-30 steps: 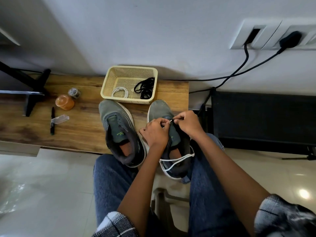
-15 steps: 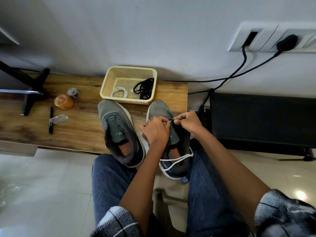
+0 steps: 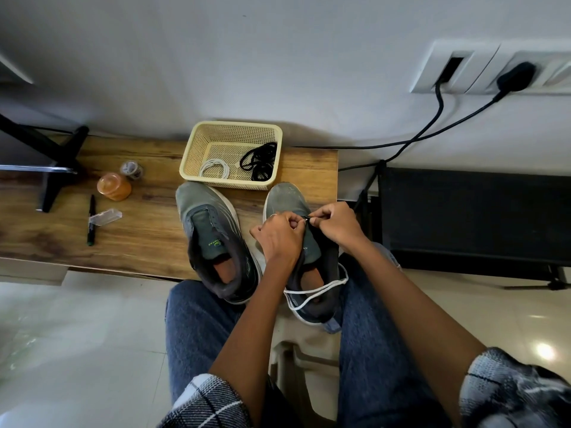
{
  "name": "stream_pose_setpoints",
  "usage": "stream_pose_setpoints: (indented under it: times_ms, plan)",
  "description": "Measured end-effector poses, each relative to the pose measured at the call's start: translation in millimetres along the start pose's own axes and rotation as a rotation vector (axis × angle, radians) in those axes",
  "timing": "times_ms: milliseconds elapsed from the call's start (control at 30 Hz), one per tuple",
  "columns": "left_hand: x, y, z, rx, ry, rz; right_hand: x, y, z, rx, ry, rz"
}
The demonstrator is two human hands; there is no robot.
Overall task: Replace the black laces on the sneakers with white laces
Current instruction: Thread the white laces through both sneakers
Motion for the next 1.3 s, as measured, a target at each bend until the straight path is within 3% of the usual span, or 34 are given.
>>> stream_pose_setpoints:
  times_ms: [467,667,900,1300]
  plan:
    - [4.8,-1.8,5.9,0.101,0.037,0.002,3.5,1.5,1.4,-0.065,-0.022,0.024]
    - [5.3,-3.4,3.2,0.039,0.041,-0.036,4.7,-2.4,0.3,-0.092,-0.016,0.002]
    - [6.0,-2.7,-1.8,-0.089,-0.073,-0.046,8.5,-2.8,-0.1,-0.101,0.015,-0.005]
    - [9.1,7.2,-6.3,0.082,-0.083,-0.064,7.2,0.0,1.9,-0.066,0.028,-0.012]
Point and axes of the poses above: each hand's wrist, its own x-axis away from the middle knuckle, its own y-axis out of the back of the hand, z = x × y, the point moved 4 cm from there along -x, towards the middle knuckle, and after that the axes turned 1 degree about x, right-handed, at the moved point
